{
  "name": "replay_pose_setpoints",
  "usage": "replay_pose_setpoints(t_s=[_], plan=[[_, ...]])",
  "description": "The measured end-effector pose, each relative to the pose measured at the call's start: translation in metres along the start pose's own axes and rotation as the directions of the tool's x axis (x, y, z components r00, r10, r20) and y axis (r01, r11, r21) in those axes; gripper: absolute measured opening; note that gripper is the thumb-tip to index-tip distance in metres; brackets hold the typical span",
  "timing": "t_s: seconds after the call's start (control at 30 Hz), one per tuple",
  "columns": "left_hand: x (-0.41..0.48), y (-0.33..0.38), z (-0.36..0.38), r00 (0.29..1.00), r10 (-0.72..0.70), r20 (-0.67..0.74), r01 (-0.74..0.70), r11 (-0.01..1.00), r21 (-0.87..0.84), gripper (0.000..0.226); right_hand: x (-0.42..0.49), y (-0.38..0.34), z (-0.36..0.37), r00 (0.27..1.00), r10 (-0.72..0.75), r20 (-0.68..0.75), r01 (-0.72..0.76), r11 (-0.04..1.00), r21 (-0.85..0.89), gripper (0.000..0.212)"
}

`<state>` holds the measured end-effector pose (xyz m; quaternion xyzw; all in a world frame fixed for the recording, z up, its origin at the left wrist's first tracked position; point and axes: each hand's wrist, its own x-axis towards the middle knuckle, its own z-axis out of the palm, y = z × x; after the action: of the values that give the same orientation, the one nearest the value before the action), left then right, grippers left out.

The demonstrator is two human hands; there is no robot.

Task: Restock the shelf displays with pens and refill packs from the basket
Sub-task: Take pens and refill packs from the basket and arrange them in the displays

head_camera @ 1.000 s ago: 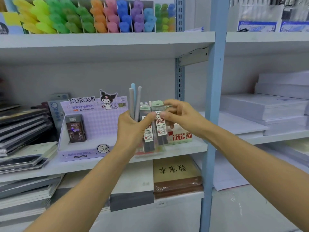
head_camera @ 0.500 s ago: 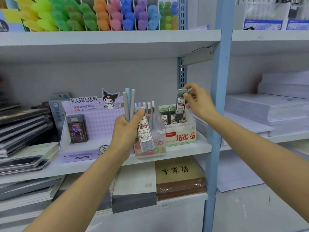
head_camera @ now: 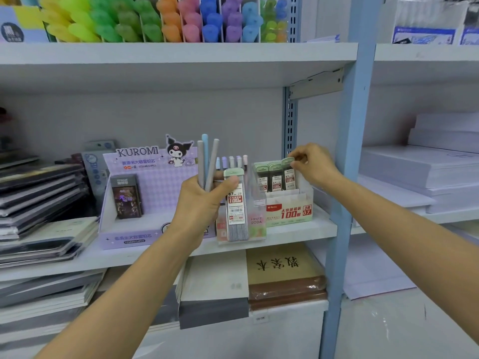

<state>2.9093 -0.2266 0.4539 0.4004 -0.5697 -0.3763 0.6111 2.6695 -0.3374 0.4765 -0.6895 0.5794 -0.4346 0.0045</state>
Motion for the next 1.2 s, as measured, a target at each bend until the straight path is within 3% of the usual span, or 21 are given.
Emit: replay_pose_setpoints(t_s=[0.23, 0.33, 0.4, 0.47, 0.57, 0.67, 0.83, 1.0, 1.1, 1.2], plan=[[-0.002, 0.000, -0.007, 0.999, 0.041, -0.019, -0.041, 0.999, -0.022, 0.016, -0.003, -0.001, 0.006, 0.998, 0.055, -0.017, -0.057, 0.993, -0.102, 0.032], [-0.002, -0.001, -0.011, 0.999, 0.043, -0.029, -0.044, 0.998, -0.035, 0.017, -0.019, -0.027, -0.003, 0.991, -0.088, -0.106, 0.093, 0.995, 0.044, 0.032], [-0.003, 0.000, -0.013, 0.999, 0.041, -0.029, -0.042, 0.998, -0.038, 0.018, -0.037, -0.055, -0.008, 0.981, -0.189, 0.048, 0.159, 0.919, 0.362, 0.030], [-0.005, 0.001, -0.017, 0.999, 0.040, -0.015, -0.040, 0.999, -0.037, 0.018, -0.056, -0.082, -0.008, 0.905, -0.318, 0.283, 0.103, 0.808, 0.580, 0.035], [-0.008, 0.002, -0.028, 1.000, -0.008, -0.015, 0.008, 0.999, -0.038, 0.020, -0.069, -0.108, 0.002, 0.794, -0.441, 0.418, 0.093, 0.768, 0.634, 0.035], [-0.012, 0.002, -0.045, 0.998, -0.059, -0.028, 0.057, 0.997, -0.045, 0.022, -0.069, -0.123, 0.012, 0.777, -0.464, 0.425, 0.078, 0.741, 0.667, 0.035], [-0.015, 0.007, -0.083, 0.981, -0.192, -0.041, 0.185, 0.975, -0.126, 0.023, -0.064, -0.150, 0.031, 0.861, -0.416, 0.293, 0.107, 0.710, 0.696, 0.030], [-0.019, 0.002, -0.108, 0.977, -0.197, -0.084, 0.188, 0.976, -0.107, 0.021, -0.050, -0.157, 0.041, 0.912, -0.329, 0.245, 0.100, 0.758, 0.645, 0.014], [-0.021, -0.001, -0.107, 0.991, -0.133, 0.027, 0.133, 0.991, -0.017, 0.026, -0.042, -0.146, 0.041, 0.947, -0.266, 0.178, 0.108, 0.789, 0.605, 0.010], [-0.023, 0.002, -0.096, 0.985, -0.083, 0.154, 0.090, 0.995, -0.042, 0.034, -0.027, -0.127, 0.028, 0.987, -0.160, -0.001, 0.126, 0.775, 0.619, 0.011]])
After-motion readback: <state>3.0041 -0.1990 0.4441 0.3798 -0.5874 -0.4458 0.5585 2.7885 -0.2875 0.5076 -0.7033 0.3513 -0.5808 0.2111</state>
